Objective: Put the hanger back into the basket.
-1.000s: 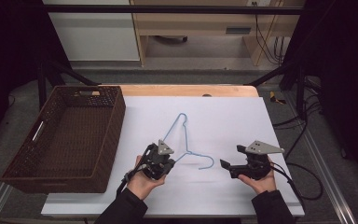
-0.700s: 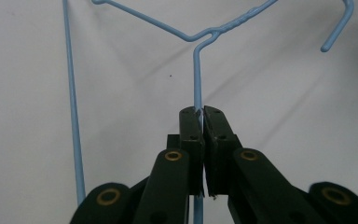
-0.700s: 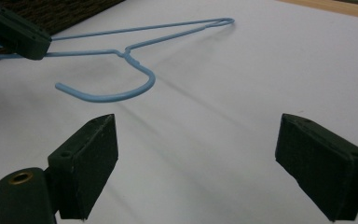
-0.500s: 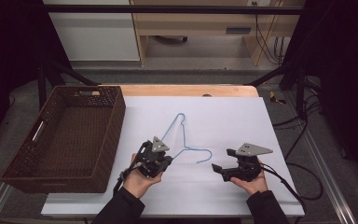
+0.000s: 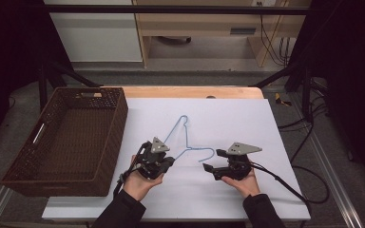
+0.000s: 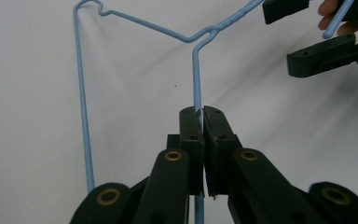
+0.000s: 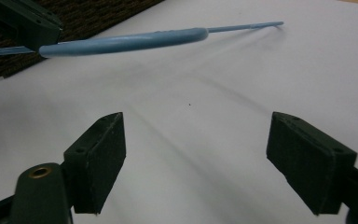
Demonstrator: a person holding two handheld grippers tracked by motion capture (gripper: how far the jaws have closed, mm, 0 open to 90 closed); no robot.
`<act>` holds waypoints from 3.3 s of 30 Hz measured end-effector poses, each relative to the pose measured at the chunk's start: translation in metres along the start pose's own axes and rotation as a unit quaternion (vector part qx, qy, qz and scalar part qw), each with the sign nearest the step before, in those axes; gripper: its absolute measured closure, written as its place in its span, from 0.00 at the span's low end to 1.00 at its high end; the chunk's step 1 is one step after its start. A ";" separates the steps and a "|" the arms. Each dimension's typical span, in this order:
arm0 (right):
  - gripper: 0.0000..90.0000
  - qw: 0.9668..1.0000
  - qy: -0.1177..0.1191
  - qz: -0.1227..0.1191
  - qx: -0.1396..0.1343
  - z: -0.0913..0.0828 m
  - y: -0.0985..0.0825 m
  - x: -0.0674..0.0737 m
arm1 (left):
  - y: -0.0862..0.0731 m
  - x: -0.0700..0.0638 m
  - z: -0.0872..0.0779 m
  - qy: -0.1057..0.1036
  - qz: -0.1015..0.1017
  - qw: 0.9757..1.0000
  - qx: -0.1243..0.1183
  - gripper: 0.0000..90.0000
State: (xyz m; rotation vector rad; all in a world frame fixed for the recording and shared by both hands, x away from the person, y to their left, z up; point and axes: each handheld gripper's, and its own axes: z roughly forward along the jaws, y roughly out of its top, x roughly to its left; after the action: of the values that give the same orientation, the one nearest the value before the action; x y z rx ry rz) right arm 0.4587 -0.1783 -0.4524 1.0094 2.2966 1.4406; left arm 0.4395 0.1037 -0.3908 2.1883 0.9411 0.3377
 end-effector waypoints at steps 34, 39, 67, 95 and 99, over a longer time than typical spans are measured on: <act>0.82 0.996 0.051 -0.014 -0.075 0.031 0.019 0.005 | -0.002 0.000 0.005 -0.006 0.002 1.000 0.009 0.97; 0.90 0.996 0.053 -0.015 -0.075 0.030 0.019 0.005 | -0.003 -0.001 0.006 -0.006 0.003 1.000 0.013 0.97; 0.96 0.995 0.078 -0.012 -0.066 0.028 0.019 0.008 | 0.001 -0.009 0.023 0.001 0.034 0.999 0.030 0.66; 0.95 0.995 0.066 -0.020 -0.070 0.024 0.023 0.012 | -0.003 -0.022 0.046 0.049 0.031 0.997 0.057 0.97; 0.94 0.995 0.066 -0.021 -0.076 0.020 0.025 0.013 | -0.002 -0.024 0.043 0.051 0.038 0.997 0.048 0.97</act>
State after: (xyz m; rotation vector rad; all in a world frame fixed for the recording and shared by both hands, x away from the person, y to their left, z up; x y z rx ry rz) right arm 0.4703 -0.1489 -0.4387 0.8422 2.2408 1.6811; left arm 0.4424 0.0658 -0.4220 2.3174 0.9492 0.4526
